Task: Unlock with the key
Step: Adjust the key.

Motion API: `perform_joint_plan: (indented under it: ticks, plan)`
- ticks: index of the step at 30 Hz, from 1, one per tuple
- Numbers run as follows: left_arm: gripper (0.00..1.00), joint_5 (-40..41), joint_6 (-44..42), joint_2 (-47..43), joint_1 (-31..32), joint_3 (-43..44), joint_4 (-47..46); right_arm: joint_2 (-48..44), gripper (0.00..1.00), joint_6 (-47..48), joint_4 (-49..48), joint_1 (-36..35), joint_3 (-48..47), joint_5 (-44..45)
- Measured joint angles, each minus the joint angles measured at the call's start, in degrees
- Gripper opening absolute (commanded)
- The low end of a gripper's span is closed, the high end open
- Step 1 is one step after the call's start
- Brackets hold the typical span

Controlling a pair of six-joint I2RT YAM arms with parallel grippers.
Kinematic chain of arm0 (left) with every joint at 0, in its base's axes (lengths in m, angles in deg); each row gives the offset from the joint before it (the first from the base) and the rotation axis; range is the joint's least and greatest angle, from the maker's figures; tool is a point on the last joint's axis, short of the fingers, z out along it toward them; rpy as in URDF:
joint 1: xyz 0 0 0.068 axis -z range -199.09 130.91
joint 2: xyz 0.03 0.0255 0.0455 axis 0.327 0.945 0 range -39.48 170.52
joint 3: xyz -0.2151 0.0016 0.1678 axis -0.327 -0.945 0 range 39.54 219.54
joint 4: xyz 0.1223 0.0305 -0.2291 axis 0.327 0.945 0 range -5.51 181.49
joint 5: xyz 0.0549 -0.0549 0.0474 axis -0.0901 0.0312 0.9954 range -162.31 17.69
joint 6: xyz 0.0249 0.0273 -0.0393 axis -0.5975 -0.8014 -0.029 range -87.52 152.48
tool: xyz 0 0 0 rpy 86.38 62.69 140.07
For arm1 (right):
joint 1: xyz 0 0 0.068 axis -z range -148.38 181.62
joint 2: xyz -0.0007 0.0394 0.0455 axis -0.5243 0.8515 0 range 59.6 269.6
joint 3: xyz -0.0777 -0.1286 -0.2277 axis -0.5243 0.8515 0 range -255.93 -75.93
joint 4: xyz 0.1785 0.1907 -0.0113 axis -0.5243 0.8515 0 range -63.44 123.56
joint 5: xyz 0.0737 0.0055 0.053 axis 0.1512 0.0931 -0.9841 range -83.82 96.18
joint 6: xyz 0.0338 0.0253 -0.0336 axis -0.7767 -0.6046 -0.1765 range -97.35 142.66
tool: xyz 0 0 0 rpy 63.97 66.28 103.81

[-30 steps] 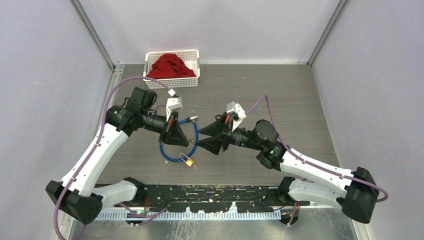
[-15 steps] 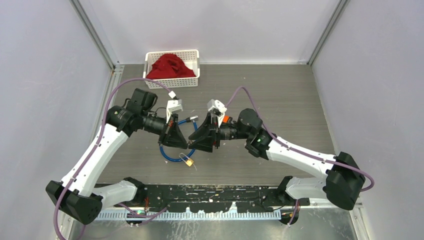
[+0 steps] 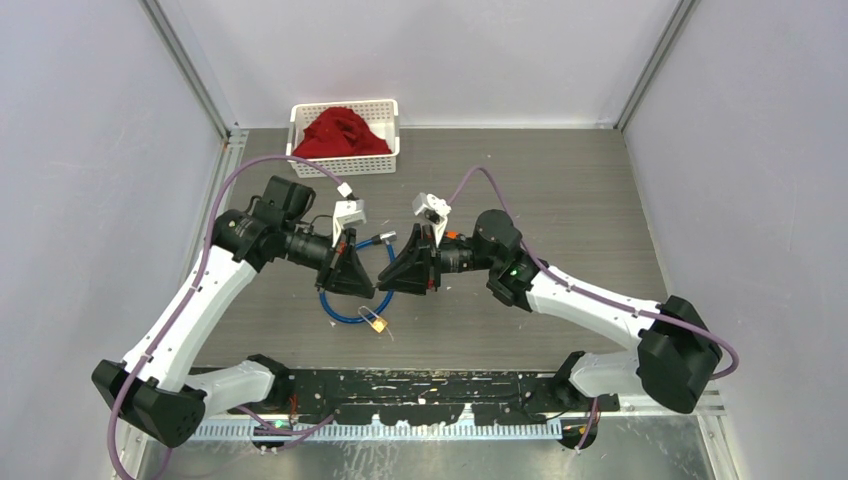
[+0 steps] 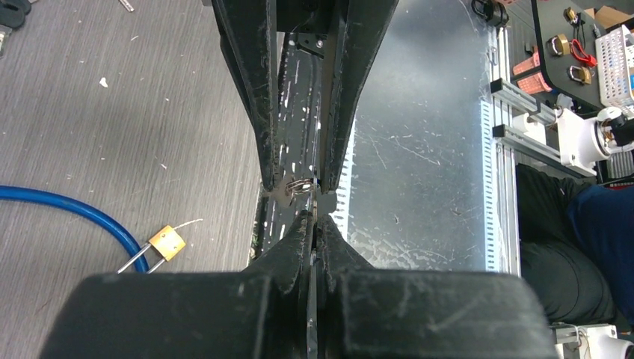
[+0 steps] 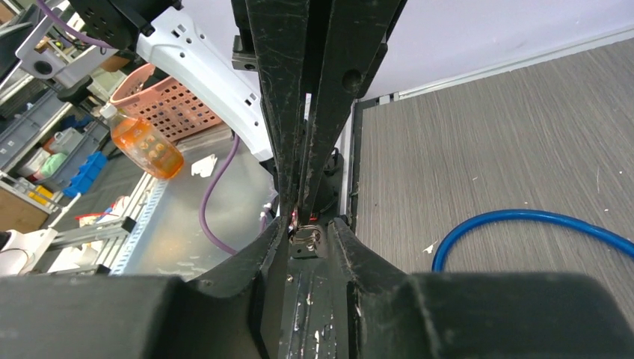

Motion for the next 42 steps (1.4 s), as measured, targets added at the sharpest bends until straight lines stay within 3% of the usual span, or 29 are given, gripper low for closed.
perform_joint_plan:
  ticks: [6,9,11,19,20,24,37,42]
  plan:
    - [0.0,0.5,-0.13,0.04,0.0,0.0,0.22,1.07,0.28,-0.28,-0.02,0.0,-0.33,-0.42]
    - [0.0,0.61,-0.24,0.04,0.0,0.0,0.33,1.42,0.35,-0.92,-0.11,0.0,-0.44,-0.68]
    - [0.0,0.61,-0.26,0.04,0.0,0.0,0.37,1.81,0.33,-1.33,-0.48,0.0,-0.68,-1.07]
    - [0.0,1.57,-0.44,0.02,0.0,-0.02,0.5,2.58,0.02,-2.51,-1.31,0.0,-1.49,-3.02]
    - [0.0,1.73,-0.52,0.02,0.0,-0.02,0.48,2.69,0.01,-2.69,-1.46,0.0,-1.64,-3.52]
    - [0.0,1.97,-0.72,-0.11,0.04,-0.02,0.5,2.73,0.01,-2.82,-1.68,0.0,-1.77,-4.35]
    - [0.0,2.73,-0.83,-0.2,0.04,-0.02,0.5,2.84,0.16,-2.58,2.4,0.0,-2.84,-3.67]
    - [0.0,3.17,-0.83,-0.2,0.04,-0.02,0.55,3.19,0.12,-1.6,6.05,0.0,-4.24,-3.34]
